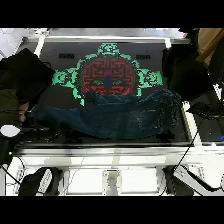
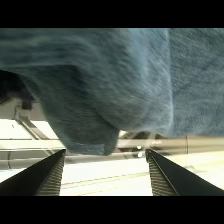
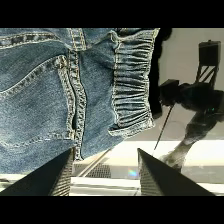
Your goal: Fold the clothes and pants, and hang the long-sleeved shirts on hangers.
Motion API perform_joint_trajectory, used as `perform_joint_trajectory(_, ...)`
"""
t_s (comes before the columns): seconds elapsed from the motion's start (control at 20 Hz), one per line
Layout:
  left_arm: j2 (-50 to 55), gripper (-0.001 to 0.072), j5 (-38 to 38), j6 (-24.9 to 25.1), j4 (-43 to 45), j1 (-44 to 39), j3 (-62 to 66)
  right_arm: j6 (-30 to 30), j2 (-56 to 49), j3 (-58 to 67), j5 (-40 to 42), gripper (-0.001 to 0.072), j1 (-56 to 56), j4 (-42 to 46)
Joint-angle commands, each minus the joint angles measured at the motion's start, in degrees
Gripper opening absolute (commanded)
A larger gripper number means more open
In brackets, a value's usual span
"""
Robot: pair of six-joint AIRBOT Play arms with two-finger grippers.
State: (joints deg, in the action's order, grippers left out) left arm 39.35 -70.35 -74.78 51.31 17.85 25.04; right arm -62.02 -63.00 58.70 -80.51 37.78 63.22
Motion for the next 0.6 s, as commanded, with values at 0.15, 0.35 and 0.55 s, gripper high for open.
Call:
perform_joint_trajectory(0.15, 0.04, 0.0486, 8.81, 3.21, 13.18, -7.34, -0.55, 0.26, 0.02, -0.26, 0.48, 0.0441, 0.02, -0.85)
perform_joint_trajectory(0.35, 0.28, 0.0486, 21.29, 3.19, 18.16, -13.0, -0.55, 0.26, 0.02, -0.26, 0.48, 0.0441, 0.02, -2.45)
perform_joint_trajectory(0.55, 5.81, 0.036, 23.28, 3.02, 20.26, -18.34, -0.52, 0.22, 0.02, -0.26, 0.44, 0.0441, 0.02, -3.72)
